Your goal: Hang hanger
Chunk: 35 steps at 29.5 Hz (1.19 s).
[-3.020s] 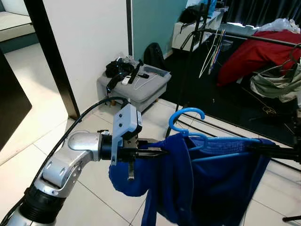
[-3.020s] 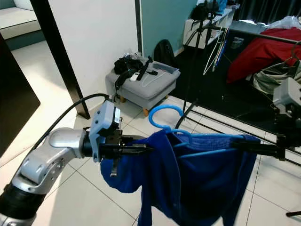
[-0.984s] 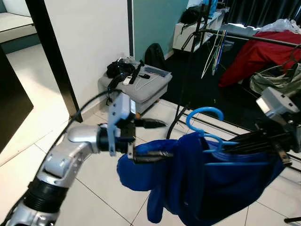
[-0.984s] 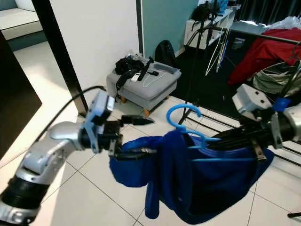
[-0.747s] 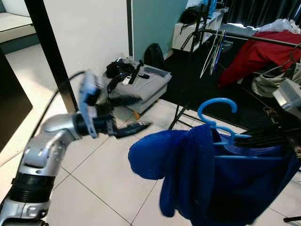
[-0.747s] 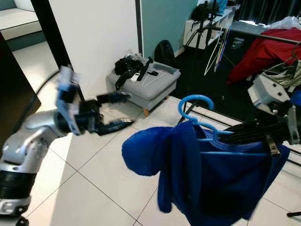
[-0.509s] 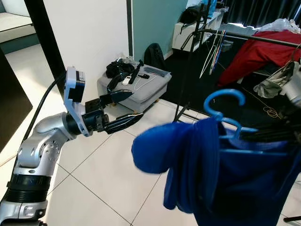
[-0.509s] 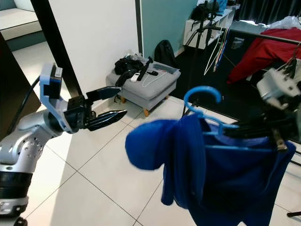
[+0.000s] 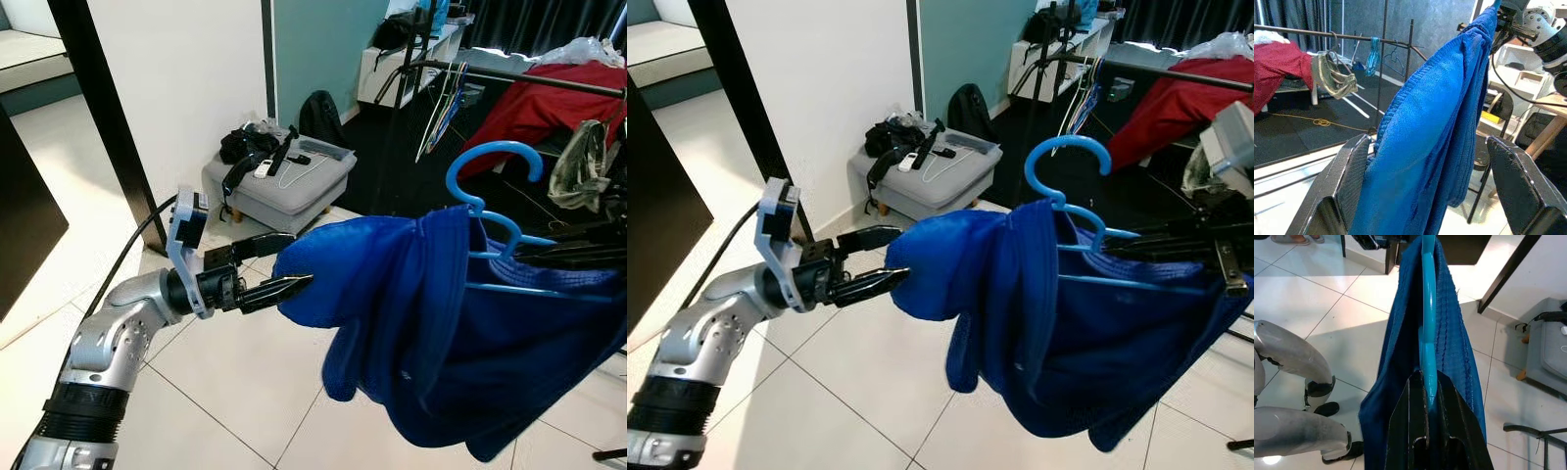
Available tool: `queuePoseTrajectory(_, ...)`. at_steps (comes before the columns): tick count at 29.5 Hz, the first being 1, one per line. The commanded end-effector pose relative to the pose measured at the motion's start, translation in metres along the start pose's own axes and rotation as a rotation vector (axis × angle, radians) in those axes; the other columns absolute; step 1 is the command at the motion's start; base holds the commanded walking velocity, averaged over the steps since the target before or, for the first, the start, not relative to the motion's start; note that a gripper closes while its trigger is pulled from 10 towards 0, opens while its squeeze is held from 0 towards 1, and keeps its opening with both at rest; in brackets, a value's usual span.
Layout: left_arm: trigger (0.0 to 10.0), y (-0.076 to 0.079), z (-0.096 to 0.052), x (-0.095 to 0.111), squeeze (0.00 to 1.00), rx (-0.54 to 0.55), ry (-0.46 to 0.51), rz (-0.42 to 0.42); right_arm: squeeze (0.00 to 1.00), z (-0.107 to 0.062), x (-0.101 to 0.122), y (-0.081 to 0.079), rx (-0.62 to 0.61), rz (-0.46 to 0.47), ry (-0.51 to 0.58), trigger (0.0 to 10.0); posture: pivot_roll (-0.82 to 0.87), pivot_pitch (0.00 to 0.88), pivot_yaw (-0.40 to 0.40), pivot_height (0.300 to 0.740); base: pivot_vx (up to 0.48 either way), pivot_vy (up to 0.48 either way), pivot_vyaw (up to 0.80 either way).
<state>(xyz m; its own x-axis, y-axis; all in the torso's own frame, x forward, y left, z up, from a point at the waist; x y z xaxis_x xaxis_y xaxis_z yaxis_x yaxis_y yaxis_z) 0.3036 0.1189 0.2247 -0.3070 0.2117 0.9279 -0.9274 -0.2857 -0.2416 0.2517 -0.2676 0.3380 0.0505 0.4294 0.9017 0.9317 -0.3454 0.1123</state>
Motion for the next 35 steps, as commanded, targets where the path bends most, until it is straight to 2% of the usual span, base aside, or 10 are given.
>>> queuePoseTrajectory(1,10.0,0.005,0.006,-0.006,0.00,-0.009,-0.005,-0.039,0.00,-0.009,0.013,-0.001,-0.032,-0.043,0.038,0.0,-0.14,0.063,0.018,0.740,0.000,0.000,0.00)
queuePoseTrajectory(14,10.0,0.011,0.014,-0.019,0.00,-0.007,-0.040,-0.054,0.00,-0.008,0.019,-0.001,-0.023,-0.057,0.070,0.0,-0.14,0.051,0.015,0.740,0.000,0.000,0.00)
queuePoseTrajectory(15,7.5,0.012,0.014,-0.019,0.00,-0.012,-0.042,-0.056,0.00,-0.007,0.019,-0.001,-0.022,-0.057,0.072,0.0,-0.14,0.051,0.015,0.740,0.000,0.000,0.00)
queuePoseTrajectory(16,7.5,0.012,0.014,-0.019,0.00,-0.012,-0.042,-0.056,0.00,-0.007,0.019,-0.001,-0.022,-0.057,0.072,0.0,-0.14,0.051,0.015,0.740,0.000,0.000,0.00)
queuePoseTrajectory(17,3.2,0.011,0.013,-0.020,0.00,-0.010,-0.045,-0.059,0.00,-0.007,0.019,-0.001,-0.022,-0.057,0.073,0.0,-0.14,0.049,0.013,0.740,0.000,0.000,0.00)
queuePoseTrajectory(18,3.2,0.011,0.013,-0.020,0.00,-0.010,-0.045,-0.059,0.00,-0.007,0.019,-0.001,-0.022,-0.057,0.073,0.0,-0.14,0.049,0.013,0.740,0.000,0.000,0.00)
queuePoseTrajectory(19,0.0,0.010,0.011,-0.020,0.00,-0.010,-0.047,-0.060,0.00,-0.007,0.019,-0.001,-0.021,-0.058,0.074,0.0,-0.14,0.049,0.013,0.740,0.000,0.000,0.00)
queuePoseTrajectory(31,0.0,-0.002,0.002,-0.014,0.00,0.053,-0.058,-0.020,0.00,-0.008,0.022,0.000,-0.022,-0.061,0.079,0.0,-0.14,0.049,0.010,0.740,0.000,0.000,0.00)
queuePoseTrajectory(33,0.0,-0.018,-0.014,-0.007,0.00,0.132,-0.078,0.027,0.00,-0.006,0.016,0.005,-0.051,-0.044,0.094,0.0,-0.14,0.053,0.005,0.740,0.000,0.000,0.00)
queuePoseTrajectory(35,0.0,-0.026,-0.022,-0.002,0.00,0.175,-0.085,0.051,0.00,-0.004,0.012,0.007,-0.061,-0.035,0.104,0.0,-0.14,0.053,0.005,0.740,0.000,0.000,0.00)
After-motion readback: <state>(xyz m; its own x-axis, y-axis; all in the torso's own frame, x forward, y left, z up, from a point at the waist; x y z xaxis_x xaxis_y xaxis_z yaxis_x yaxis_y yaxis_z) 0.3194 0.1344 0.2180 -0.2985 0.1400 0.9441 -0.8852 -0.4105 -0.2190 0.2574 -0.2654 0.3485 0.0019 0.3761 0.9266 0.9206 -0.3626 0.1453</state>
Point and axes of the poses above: a point about 5 cm out from each wrist's last joint towards the gripper, its own z axis pointing out of the wrist towards the gripper, its own x axis along the axis of the wrist's last joint, y = z × x, the point moved 2 cm from there along z, pointing out of the wrist towards the gripper, and after that the axes turned 14 degrees about z, right-handed, at the moved point
